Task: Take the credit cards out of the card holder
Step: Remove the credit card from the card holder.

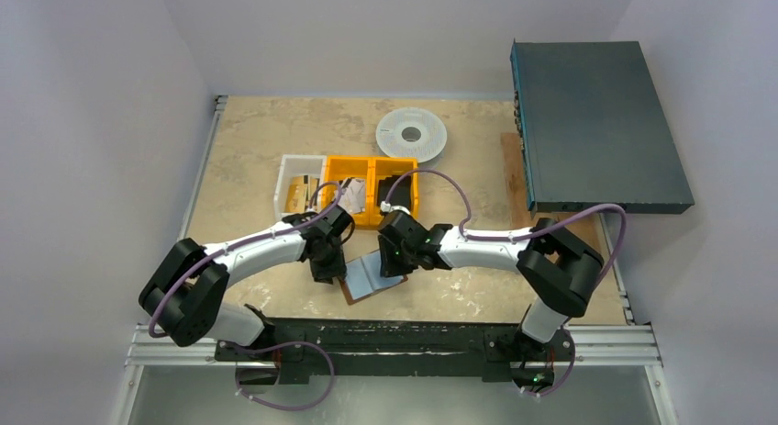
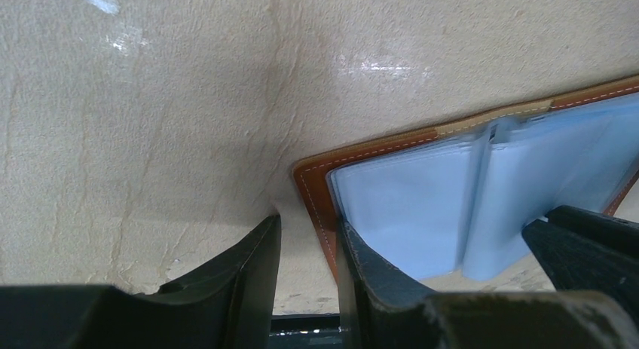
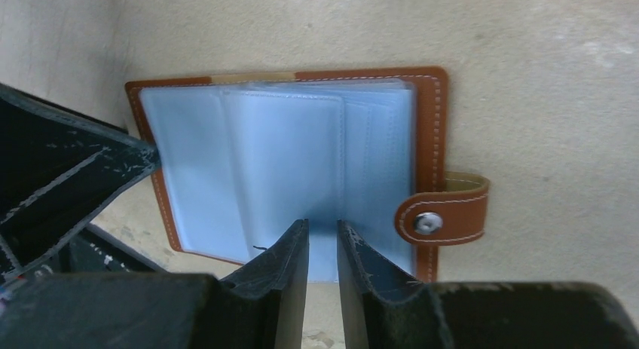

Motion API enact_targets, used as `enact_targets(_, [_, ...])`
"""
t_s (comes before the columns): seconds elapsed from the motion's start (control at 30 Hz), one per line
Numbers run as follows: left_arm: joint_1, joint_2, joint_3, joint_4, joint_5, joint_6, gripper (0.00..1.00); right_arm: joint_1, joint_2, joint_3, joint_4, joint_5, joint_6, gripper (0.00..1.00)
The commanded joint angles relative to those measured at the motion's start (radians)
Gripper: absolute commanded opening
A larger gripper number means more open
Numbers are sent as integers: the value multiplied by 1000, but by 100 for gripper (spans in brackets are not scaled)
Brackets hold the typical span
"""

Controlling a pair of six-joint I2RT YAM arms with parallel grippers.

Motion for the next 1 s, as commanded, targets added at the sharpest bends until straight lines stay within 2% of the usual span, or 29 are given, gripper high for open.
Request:
enact_targets(0.0, [-3,21,33,24,-12,26,32,25,31,46,29,-55,-2,20])
enact_targets(0.27, [-3,29,45,25,-6,36,31,34,56,84,38,-95,-14,20])
enact_targets(0.6, [-3,13,41,35,9,54,28,35,-1,109,18,-103,-15,21])
enact_targets(0.83, [-1,-19,36,15,8,65,23,36,-76,117,-47,-31,-23,42])
enact_targets(0.97, [4,-63,30,2,25,73,24,45,-84,145,-99,39,-40,45])
